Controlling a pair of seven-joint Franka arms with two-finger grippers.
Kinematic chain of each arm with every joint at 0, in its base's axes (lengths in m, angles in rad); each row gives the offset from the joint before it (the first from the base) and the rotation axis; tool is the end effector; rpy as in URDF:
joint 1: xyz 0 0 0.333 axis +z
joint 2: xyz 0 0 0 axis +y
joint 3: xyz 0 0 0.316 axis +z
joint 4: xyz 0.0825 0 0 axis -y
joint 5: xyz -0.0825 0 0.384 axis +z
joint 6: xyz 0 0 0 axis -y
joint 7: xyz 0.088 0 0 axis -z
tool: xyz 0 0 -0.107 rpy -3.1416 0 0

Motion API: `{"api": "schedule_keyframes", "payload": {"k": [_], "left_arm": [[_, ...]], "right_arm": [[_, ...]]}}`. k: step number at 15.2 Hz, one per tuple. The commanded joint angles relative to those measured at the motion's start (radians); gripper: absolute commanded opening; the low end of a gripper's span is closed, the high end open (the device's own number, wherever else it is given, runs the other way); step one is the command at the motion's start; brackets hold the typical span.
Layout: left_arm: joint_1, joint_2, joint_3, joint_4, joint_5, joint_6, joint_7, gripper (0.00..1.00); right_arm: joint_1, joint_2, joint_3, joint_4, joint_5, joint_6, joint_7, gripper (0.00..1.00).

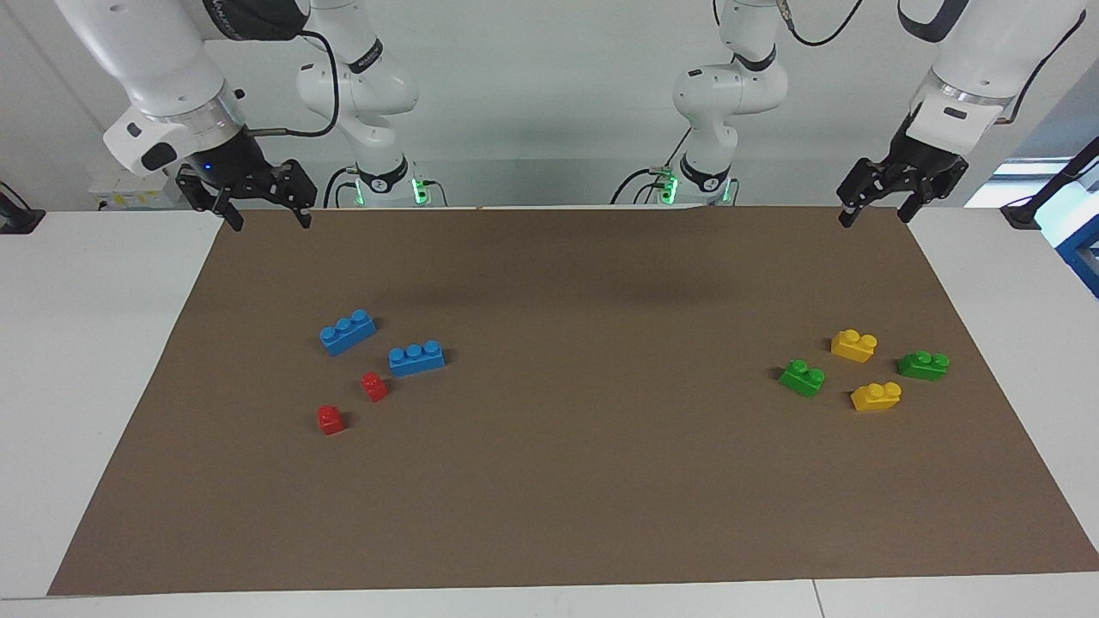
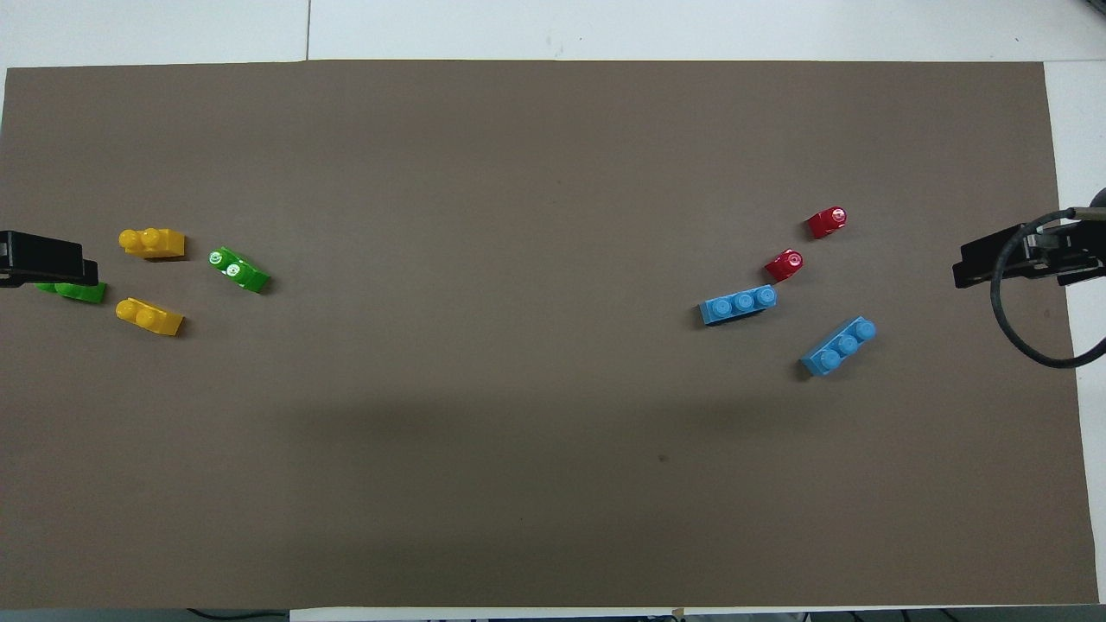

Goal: Remove green block with left arm and hold with right

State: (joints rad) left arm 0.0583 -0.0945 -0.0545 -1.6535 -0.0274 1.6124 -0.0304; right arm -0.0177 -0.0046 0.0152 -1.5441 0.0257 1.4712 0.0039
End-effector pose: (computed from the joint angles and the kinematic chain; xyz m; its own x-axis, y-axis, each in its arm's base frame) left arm 0.5290 -0.0023 0.6402 0.9980 0.0353 0.0525 0.0341 -0.9991 0.0239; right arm 0.5428 0.0016 0.6311 0.9977 -0.0038 -0.0683 -0.0056 -0.9997 -0.0253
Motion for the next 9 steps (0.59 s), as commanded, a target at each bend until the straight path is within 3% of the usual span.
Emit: {"api": "schedule_keyframes", "payload": {"k": [1,3,6,9], "left_arm": [[-0.009,0.004,0.005,0.006,0.02,-0.006,0.015,1.0],[-0.009,0.002,0.004,0.004,0.02,-0.009,0.017,1.0],[0.0,-0.004,0.002,0.001,0.02,-0.008,0.015,1.0],[0.0,-0.005,0.004,-0.003,0.018,0.0,0.014,1.0]], "right_arm": [[-0.008,-0.023,0.002,-0.016,-0.017,0.006,-0.036,1.0],[0.027,-0.018,-0.03,-0.005,-0.015,0.007,-0.042,1.0],[0.183,-0.012,-0.197,-0.004,-0.012,0.011,-0.042,1.0],[0.142,-0.005,-0.175,0.002,-0.006,0.011,-0.044,1.0]]}}
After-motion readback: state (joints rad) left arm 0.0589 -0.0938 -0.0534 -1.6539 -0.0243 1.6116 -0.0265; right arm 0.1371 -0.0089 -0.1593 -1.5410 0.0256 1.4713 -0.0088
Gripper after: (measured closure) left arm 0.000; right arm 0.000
